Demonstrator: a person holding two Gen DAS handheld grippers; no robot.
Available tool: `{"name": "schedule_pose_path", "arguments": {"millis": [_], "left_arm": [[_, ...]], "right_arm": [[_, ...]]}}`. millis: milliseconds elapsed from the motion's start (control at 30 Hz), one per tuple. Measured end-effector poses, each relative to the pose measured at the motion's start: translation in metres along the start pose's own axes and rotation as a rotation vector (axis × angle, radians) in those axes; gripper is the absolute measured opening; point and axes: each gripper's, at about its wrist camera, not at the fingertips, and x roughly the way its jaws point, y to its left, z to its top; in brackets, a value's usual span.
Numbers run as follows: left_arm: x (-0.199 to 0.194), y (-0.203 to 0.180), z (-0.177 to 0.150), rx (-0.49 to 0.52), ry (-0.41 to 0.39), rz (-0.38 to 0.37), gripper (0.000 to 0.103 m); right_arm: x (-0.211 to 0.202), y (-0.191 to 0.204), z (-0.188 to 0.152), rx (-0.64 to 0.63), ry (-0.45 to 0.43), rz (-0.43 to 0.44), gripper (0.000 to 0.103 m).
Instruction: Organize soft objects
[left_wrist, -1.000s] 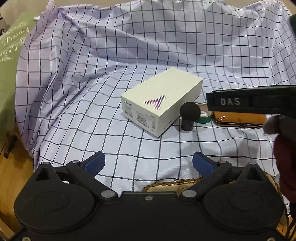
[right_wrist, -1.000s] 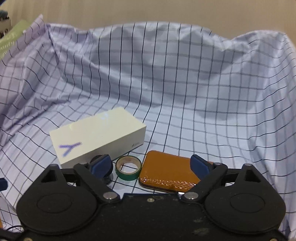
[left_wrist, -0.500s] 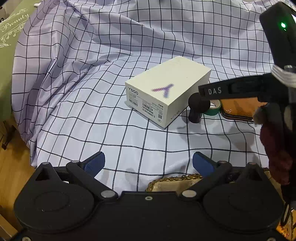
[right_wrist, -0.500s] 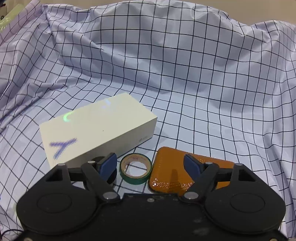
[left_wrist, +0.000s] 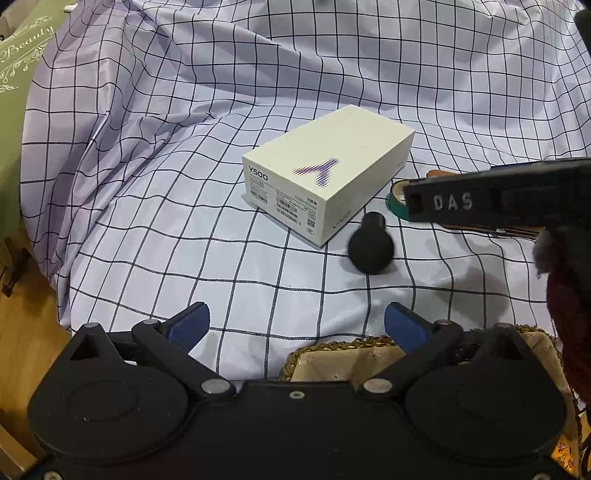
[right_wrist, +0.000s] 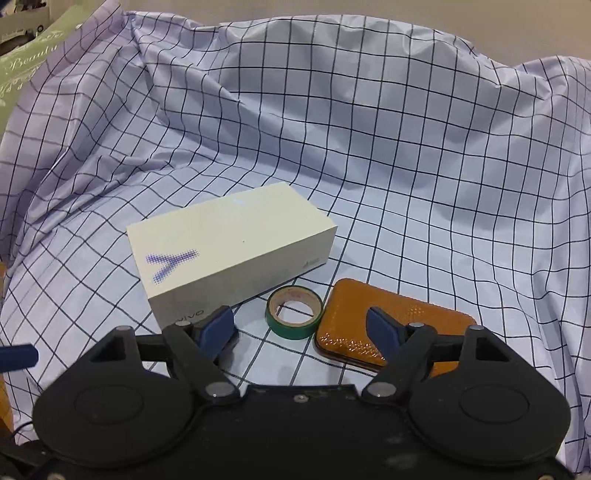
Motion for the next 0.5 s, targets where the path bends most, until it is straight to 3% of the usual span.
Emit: {"name": "schedule_pose_path", "arguments": {"millis": [67,333,433,500], "left_arm": [[0.0,0.0,0.0,-0.001,-0.001,-0.001,0.099],[0.001,0.003,0.001,-0.019,0.009,-0.018,0.099],[0.002,0.003,0.001,-0.023,0.012,-0.027,0.099],[0.002,0.004,0.001,-0.026,0.015,-0.031,0.099]], "right_arm": [[0.003,-0.005,0.002,0.014,0.011,0.014,0.066],[0.03,-0.007,0.007,-0.066,0.042,0.096,0.06],[0.039,-0.006,0.011,-0.112,0.038,0.13,0.05],[0.046,-0.006,0.014,-0.131,0.052,0.144,0.05]]}}
